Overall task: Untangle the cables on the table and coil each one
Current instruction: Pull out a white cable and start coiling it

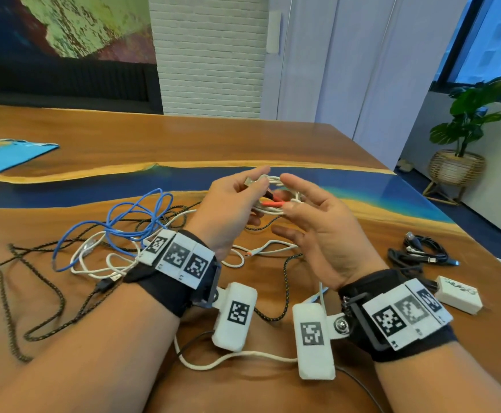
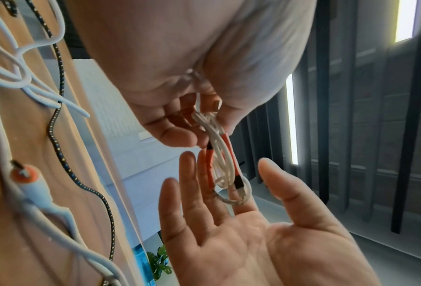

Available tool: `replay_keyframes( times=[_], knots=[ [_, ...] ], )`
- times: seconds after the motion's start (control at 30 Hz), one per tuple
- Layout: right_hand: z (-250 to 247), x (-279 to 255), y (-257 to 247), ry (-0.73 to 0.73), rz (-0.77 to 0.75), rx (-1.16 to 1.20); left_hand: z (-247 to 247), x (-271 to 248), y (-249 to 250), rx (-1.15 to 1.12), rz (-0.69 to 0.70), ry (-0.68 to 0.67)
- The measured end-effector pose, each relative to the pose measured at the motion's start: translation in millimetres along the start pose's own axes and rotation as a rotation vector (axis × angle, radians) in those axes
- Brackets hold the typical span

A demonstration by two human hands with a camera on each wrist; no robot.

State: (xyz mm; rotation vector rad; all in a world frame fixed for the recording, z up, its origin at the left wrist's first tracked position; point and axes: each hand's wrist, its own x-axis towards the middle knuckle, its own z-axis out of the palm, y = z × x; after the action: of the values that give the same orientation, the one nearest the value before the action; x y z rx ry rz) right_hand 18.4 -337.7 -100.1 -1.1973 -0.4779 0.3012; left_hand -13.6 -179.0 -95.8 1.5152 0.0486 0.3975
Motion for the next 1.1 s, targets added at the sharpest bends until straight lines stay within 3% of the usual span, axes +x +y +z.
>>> replay_keyframes(
  times=[0.1, 0.3, 0.47, 0.57, 0.77, 0.93, 1.1],
  knots=[
    [-1.7, 1.9, -2.2, 0.140, 0.010, 0.046, 4.7, -3.1, 1.7, 0.046, 0.014, -0.041],
    [-5.8, 5.2, 4.2, 0.405, -0.035, -0.101, 5.2, -2.6, -0.9, 0.194, 0.047, -0.048],
    [-9.7, 7.6, -4.8, 0.363, -0.009, 0.068, -8.2, 3.7, 6.8, 0.197, 0.027, 0.081],
    [-14.8, 7.8, -10.1, 0.356, -0.017, 0.178, -15.7, 5.3, 8.5, 0.134, -0.029, 0.081],
    [-11.4, 6.1, -8.5, 0.322, -0.070, 0.181, -21.8, 8.0, 7.8, -0.053, -0.137, 0.052],
    [-7.0, 6.8, -7.9, 0.339, -0.140, 0.150, -22.2, 9.1, 11.3, -0.131, -0.102, 0.129],
    [-10.2, 5.1, -4.5, 0.313, -0.082, 0.085, -23.8, 7.5, 14.5, -0.145, -0.138, 0.119]
  ],
)
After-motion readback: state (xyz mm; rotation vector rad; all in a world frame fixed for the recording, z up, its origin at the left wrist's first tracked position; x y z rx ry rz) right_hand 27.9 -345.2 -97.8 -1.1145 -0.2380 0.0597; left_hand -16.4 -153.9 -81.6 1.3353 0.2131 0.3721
